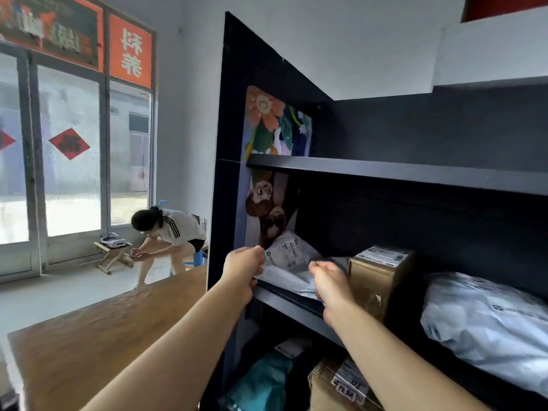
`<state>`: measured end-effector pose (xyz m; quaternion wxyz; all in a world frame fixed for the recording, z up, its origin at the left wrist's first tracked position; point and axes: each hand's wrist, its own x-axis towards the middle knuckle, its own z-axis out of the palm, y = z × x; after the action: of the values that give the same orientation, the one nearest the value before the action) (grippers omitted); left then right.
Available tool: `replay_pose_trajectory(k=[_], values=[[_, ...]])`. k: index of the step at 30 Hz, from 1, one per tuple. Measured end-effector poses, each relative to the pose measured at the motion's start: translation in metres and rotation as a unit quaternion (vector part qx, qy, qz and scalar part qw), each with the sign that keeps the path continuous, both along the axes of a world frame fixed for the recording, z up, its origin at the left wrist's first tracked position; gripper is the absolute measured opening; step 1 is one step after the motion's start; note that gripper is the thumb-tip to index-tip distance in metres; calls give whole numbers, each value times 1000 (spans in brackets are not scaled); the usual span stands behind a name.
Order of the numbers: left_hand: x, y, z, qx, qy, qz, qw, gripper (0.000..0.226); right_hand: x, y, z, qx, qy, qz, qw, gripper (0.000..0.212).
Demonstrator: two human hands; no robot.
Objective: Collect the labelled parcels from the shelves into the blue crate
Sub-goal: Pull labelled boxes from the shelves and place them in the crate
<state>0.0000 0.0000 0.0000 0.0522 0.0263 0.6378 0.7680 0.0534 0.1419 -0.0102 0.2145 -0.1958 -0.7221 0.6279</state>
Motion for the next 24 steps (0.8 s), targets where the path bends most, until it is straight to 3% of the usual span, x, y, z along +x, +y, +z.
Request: replay_pose_trajectory(k=[2,7,10,14,19,24], values=[[-14,13,-5,-40,27,11,999,11,-11,4,-5,13,-13,11,1000,33],[-56,29,-23,-166,53,9,985,32,-39,14,-19,17,-65,9,998,52],[-88,34,-33,-299,80,-8,951,49,-51,17,-22,26,-95,-8,995,63],[-118,46,-41,-412,95,-43,905,49,-68,24,-22,7,-114,-35,993,75],[-153,57,-57,-451,104,-80,883,67,-85,30,-25,-7,-144,-34,989,68],[-168,59,-56,-472,125,-84,869,41,-100,36,-39,1,-133,-44,990,51]])
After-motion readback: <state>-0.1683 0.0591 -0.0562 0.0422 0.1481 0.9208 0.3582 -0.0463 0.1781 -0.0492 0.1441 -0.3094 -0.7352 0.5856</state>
